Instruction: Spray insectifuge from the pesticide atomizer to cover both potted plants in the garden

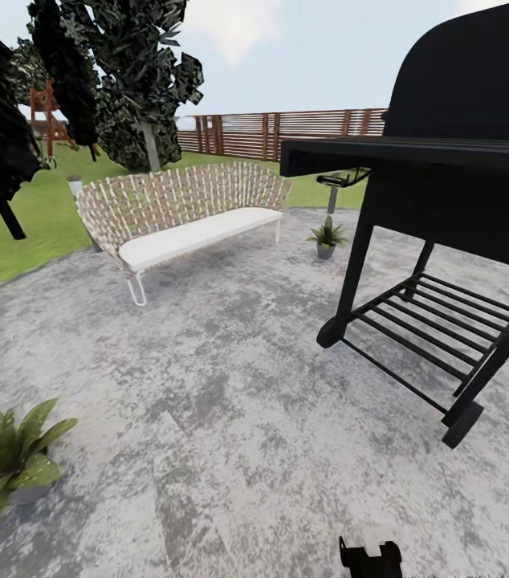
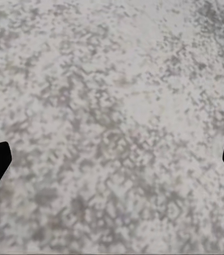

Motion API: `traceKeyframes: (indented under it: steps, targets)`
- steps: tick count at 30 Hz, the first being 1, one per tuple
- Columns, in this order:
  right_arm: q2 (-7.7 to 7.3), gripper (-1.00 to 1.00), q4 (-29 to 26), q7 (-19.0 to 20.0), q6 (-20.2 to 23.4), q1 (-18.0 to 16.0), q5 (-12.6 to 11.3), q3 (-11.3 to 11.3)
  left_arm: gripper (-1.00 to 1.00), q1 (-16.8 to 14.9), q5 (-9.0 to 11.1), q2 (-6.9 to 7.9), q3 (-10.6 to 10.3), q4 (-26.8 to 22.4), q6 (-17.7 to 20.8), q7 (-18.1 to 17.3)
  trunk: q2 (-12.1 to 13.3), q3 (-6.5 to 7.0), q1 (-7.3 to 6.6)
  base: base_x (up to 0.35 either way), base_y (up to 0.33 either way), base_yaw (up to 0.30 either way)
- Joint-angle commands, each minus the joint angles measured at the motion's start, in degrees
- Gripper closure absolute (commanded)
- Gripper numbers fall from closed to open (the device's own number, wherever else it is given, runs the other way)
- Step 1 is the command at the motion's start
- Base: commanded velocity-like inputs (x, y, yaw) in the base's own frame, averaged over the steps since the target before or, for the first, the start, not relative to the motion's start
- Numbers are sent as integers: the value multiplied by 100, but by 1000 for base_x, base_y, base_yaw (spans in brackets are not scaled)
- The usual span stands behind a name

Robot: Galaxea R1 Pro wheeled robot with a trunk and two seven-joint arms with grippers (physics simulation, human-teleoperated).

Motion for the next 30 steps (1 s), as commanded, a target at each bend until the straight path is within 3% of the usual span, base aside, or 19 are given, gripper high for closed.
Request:
traceKeyframes:
  steps: [1,18,23,30]
  targets:
    - [0,-100,2,-13,-12,0,-45,49,100,-3,-57,-2,49,2,-21,-22,-2,-4,0,46,-256,-300]
    - [0,-100,2,-13,-12,1,-45,49,100,-3,-57,-2,56,2,-21,-22,-2,-4,0,69,-253,-300]
    - [0,-100,2,-13,-12,0,-45,51,100,-3,-50,-2,63,2,-21,-22,-2,-4,0,247,-40,-300]
    - [0,-100,2,-13,-12,1,-45,51,100,-3,-48,0,63,2,-21,-22,-2,-4,0,27,-2,-300]
